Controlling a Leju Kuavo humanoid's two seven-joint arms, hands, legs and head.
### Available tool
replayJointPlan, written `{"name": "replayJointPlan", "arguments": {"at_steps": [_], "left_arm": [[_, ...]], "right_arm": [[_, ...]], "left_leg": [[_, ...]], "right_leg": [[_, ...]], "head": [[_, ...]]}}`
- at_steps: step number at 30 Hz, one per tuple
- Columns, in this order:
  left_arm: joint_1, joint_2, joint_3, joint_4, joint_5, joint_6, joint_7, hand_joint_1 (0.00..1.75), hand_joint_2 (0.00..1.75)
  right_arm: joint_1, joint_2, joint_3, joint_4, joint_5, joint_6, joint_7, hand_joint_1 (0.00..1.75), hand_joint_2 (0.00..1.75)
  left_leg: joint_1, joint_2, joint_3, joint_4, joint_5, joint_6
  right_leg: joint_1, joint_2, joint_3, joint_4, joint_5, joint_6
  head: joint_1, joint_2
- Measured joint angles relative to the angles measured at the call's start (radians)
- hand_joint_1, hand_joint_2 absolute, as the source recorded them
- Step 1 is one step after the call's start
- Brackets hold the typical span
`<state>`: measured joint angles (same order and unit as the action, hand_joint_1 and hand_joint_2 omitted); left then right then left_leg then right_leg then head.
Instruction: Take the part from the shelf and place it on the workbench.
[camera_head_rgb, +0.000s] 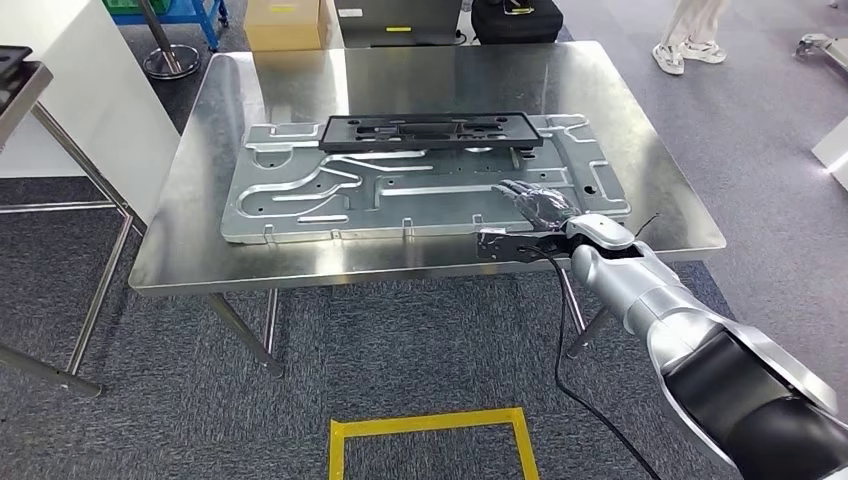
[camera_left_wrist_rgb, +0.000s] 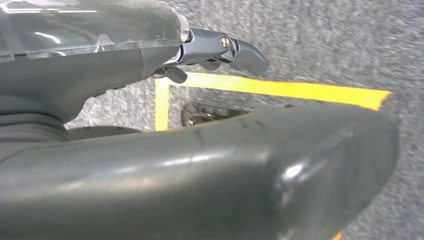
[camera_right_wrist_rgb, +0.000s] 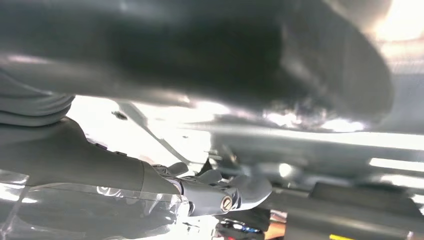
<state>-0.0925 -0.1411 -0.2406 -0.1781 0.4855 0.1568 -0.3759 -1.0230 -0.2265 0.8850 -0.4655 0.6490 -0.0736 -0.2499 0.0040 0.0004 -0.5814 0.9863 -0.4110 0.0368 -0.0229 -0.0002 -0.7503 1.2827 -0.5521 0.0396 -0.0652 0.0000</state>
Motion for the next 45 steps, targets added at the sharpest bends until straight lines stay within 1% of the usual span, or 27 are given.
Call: {"name": "replayJointPlan", "arguments": {"at_steps": [2, 4, 6, 7, 10, 11, 12, 14, 15, 16, 18, 19, 21, 22, 24, 26, 28, 30, 31, 32, 34, 36, 38, 40, 41, 43, 45], "left_arm": [[0.001, 0.000, 0.000, 0.000, 0.002, 0.001, -0.002, 0.00, 0.00], [0.001, 0.000, 0.000, 0.000, 0.003, 0.002, -0.003, 0.00, 0.00], [0.000, -0.001, 0.000, 0.000, 0.002, 0.002, -0.003, 0.00, 0.00], [0.000, -0.001, 0.000, 0.000, 0.002, 0.002, -0.003, 0.00, 0.00], [0.002, 0.000, 0.000, 0.000, 0.002, 0.003, -0.001, 0.00, 0.00], [0.004, 0.000, 0.000, 0.000, 0.001, 0.003, -0.001, 0.00, 0.00], [0.005, 0.000, 0.000, 0.000, 0.001, 0.004, -0.001, 0.00, 0.00], [0.005, 0.000, 0.000, 0.000, 0.000, 0.005, -0.001, 0.00, 0.00], [0.005, 0.000, 0.000, 0.000, -0.001, 0.005, -0.001, 0.00, 0.00], [0.004, 0.000, 0.000, 0.000, -0.001, 0.005, 0.000, 0.00, 0.00], [0.002, 0.000, 0.000, 0.000, -0.004, 0.004, 0.003, 0.00, 0.00], [0.000, 0.000, 0.000, 0.000, -0.007, 0.002, 0.005, 0.00, 0.00], [-0.005, 0.000, 0.000, 0.000, -0.013, 0.000, 0.009, 0.00, 0.00], [-0.008, 0.000, 0.000, 0.000, -0.015, -0.001, 0.011, 0.00, 0.00], [-0.013, 0.000, -0.001, 0.000, -0.017, -0.003, 0.015, 0.00, 0.00], [-0.016, -0.001, -0.002, 0.000, -0.018, -0.005, 0.019, 0.00, 0.00], [-0.018, -0.001, -0.002, 0.000, -0.018, -0.006, 0.022, 0.00, 0.00], [-0.019, -0.001, -0.002, 0.000, -0.018, -0.006, 0.025, 0.00, 0.00], [-0.018, -0.001, -0.002, 0.000, -0.019, -0.006, 0.025, 0.00, 0.00], [-0.018, -0.001, -0.002, 0.000, -0.019, -0.006, 0.026, 0.00, 0.00], [-0.017, -0.001, -0.002, 0.000, -0.019, -0.005, 0.025, 0.00, 0.00], [-0.018, -0.001, -0.002, -0.001, -0.020, -0.004, 0.024, 0.00, 0.00], [-0.018, -0.001, -0.002, -0.001, -0.023, -0.003, 0.023, 0.00, 0.00], [-0.016, 0.000, -0.002, -0.001, -0.025, -0.001, 0.023, 0.00, 0.00], [-0.014, 0.000, -0.002, -0.001, -0.026, 0.000, 0.023, 0.00, 0.00], [-0.012, 0.000, -0.002, -0.001, -0.028, 0.002, 0.023, 0.00, 0.00], [-0.011, 0.001, -0.003, -0.001, -0.035, 0.005, 0.023, 0.00, 0.00]], "right_arm": [[-0.001, 0.000, 0.003, 0.000, 0.000, 0.001, 0.000, 0.00, 0.00], [-0.010, 0.000, 0.005, -0.001, 0.002, 0.002, 0.000, 0.00, 0.00], [-0.027, 0.000, 0.008, -0.005, 0.010, 0.002, 0.002, 0.00, 0.00], [-0.037, -0.002, 0.010, -0.008, 0.015, 0.002, 0.004, 0.00, 0.00], [-0.060, -0.009, 0.017, -0.016, 0.021, 0.000, 0.012, 0.00, 0.00], [-0.065, -0.012, 0.019, -0.020, 0.021, 0.000, 0.014, 0.00, 0.00], [-0.072, -0.016, 0.020, -0.027, 0.020, 0.001, 0.014, 0.00, 0.00], [-0.095, -0.031, 0.023, -0.044, 0.019, 0.017, 0.015, 0.00, 0.00], [-0.111, -0.041, 0.025, -0.054, 0.018, 0.030, 0.016, 0.00, 0.00], [-0.126, -0.050, 0.026, -0.063, 0.017, 0.044, 0.018, 0.00, 0.00], [-0.146, -0.073, 0.028, -0.081, 0.011, 0.063, 0.021, 0.00, 0.00], [-0.150, -0.085, 0.028, -0.092, 0.009, 0.066, 0.023, 0.00, 0.00], [-0.150, -0.107, 0.029, -0.115, 0.005, 0.059, 0.028, 0.00, 0.00], [-0.146, -0.115, 0.030, -0.124, 0.003, 0.049, 0.032, 0.00, 0.00], [-0.129, -0.127, 0.031, -0.134, 0.002, 0.022, 0.040, 0.00, 0.00], [-0.105, -0.132, 0.034, -0.141, 0.002, 0.003, 0.047, 0.00, 0.00], [-0.083, -0.136, 0.035, -0.143, -0.002, -0.003, 0.050, 0.00, 0.00], [-0.058, -0.138, 0.035, -0.143, -0.011, -0.009, 0.045, 0.00, 0.00], [-0.039, -0.137, 0.035, -0.142, -0.016, -0.017, 0.040, 0.00, 0.00], [-0.016, -0.135, 0.035, -0.141, -0.020, -0.028, 0.035, 0.00, 0.00], [0.033, -0.126, 0.032, -0.135, -0.031, -0.058, 0.023, 0.00, 0.00], [0.076, -0.112, 0.022, -0.128, -0.047, -0.088, 0.012, 0.00, 0.00], [0.130, -0.095, 0.003, -0.118, -0.076, -0.114, -0.001, 0.00, 0.00], [0.199, -0.071, -0.020, -0.098, -0.112, -0.126, -0.017, 0.00, 0.00], [0.235, -0.056, -0.030, -0.084, -0.130, -0.126, -0.025, 0.00, 0.00], [0.308, -0.020, -0.054, -0.051, -0.169, -0.121, -0.035, 0.00, 0.00], [0.387, 0.016, -0.083, -0.012, -0.214, -0.121, -0.034, 0.00, 0.00]], "left_leg": [[-0.002, 0.000, -0.034, 0.008, 0.019, -0.003], [-0.002, 0.000, -0.064, 0.021, 0.035, -0.008], [-0.005, 0.000, -0.085, 0.033, 0.049, -0.017], [-0.006, 0.000, -0.091, 0.034, 0.058, -0.022], [-0.006, -0.003, -0.104, 0.027, 0.072, -0.039], [-0.005, -0.005, -0.115, 0.041, 0.050, -0.045], [-0.003, -0.006, -0.133, 0.079, 0.007, -0.051], [0.001, -0.005, -0.171, 0.210, -0.094, -0.059], [0.002, -0.005, -0.182, 0.275, -0.122, -0.060], [0.002, -0.005, -0.180, 0.315, -0.125, -0.060], [0.002, -0.005, -0.124, 0.296, -0.082, -0.053], [0.001, -0.005, -0.070, 0.238, -0.065, -0.046], [-0.005, -0.006, 0.042, 0.094, -0.077, -0.033], [-0.009, -0.007, 0.074, 0.045, -0.090, -0.028], [-0.013, -0.006, 0.082, 0.014, -0.089, -0.020], [-0.009, -0.001, 0.068, 0.003, -0.062, -0.006], [-0.006, 0.004, 0.042, -0.003, -0.032, 0.006], [-0.007, 0.004, 0.007, -0.002, -0.006, 0.009], [-0.008, 0.004, -0.010, 0.000, 0.006, 0.009], [-0.008, 0.004, -0.028, 0.003, 0.017, 0.007], [-0.007, 0.003, -0.060, 0.011, 0.035, 0.002], [-0.010, 0.003, -0.084, 0.023, 0.047, -0.008], [-0.010, 0.003, -0.092, 0.029, 0.058, -0.020], [-0.006, 0.003, -0.092, 0.029, 0.064, -0.033], [-0.003, 0.003, -0.098, 0.040, 0.052, -0.039], [0.001, 0.002, -0.126, 0.114, -0.019, -0.051], [0.003, 0.002, -0.164, 0.241, -0.101, -0.061]], "right_leg": [[0.000, 0.000, 0.028, 0.020, 0.027, 0.001], [0.000, 0.000, 0.118, -0.086, 0.066, -0.003], [0.004, 0.001, 0.200, -0.212, 0.056, -0.010], [0.007, 0.001, 0.218, -0.246, 0.045, -0.014], [0.005, -0.003, 0.205, -0.262, 0.066, -0.030], [0.002, -0.005, 0.195, -0.265, 0.079, -0.037], [0.000, -0.007, 0.183, -0.268, 0.093, -0.042], [0.000, -0.008, 0.152, -0.267, 0.118, -0.047], [0.001, -0.008, 0.135, -0.265, 0.130, -0.047], [0.002, -0.008, 0.120, -0.264, 0.141, -0.047], [0.005, -0.008, 0.091, -0.262, 0.163, -0.044], [0.007, -0.008, 0.080, -0.261, 0.174, -0.042], [0.009, -0.009, 0.067, -0.262, 0.193, -0.033], [0.008, -0.011, 0.066, -0.264, 0.203, -0.028], [0.007, -0.013, 0.067, -0.275, 0.223, -0.015], [0.006, -0.010, 0.056, -0.266, 0.201, -0.006], [0.004, -0.006, 0.025, -0.186, 0.106, 0.000], [0.004, -0.005, -0.005, -0.052, 0.023, 0.006], [0.003, -0.004, -0.009, -0.001, 0.017, 0.008], [0.002, -0.004, 0.002, 0.023, 0.034, 0.010], [0.000, -0.004, 0.074, -0.033, 0.088, 0.009], [0.004, -0.005, 0.181, -0.175, 0.071, 0.000], [0.011, -0.007, 0.240, -0.268, 0.030, -0.011], [0.013, -0.011, 0.242, -0.283, 0.036, -0.027], [0.013, -0.014, 0.239, -0.284, 0.043, -0.035], [0.010, -0.018, 0.226, -0.287, 0.060, -0.048], [0.011, -0.018, 0.209, -0.286, 0.073, -0.052]], "head": [[0.000, 0.000], [0.000, 0.000], [0.000, 0.000], [-0.001, 0.000], [-0.001, 0.000], [-0.001, 0.000], [-0.001, 0.000], [-0.001, 0.000], [-0.001, 0.000], [-0.001, 0.000], [-0.001, 0.000], [-0.001, 0.000], [-0.001, 0.000], [-0.001, 0.000], [-0.001, 0.000], [-0.001, 0.000], [-0.001, 0.000], [-0.001, 0.000], [-0.001, 0.000], [-0.001, 0.000], [-0.001, 0.000], [-0.001, 0.000], [-0.001, 0.000], [-0.001, 0.000], [-0.001, 0.000], [-0.001, 0.000], [-0.001, 0.000]]}}
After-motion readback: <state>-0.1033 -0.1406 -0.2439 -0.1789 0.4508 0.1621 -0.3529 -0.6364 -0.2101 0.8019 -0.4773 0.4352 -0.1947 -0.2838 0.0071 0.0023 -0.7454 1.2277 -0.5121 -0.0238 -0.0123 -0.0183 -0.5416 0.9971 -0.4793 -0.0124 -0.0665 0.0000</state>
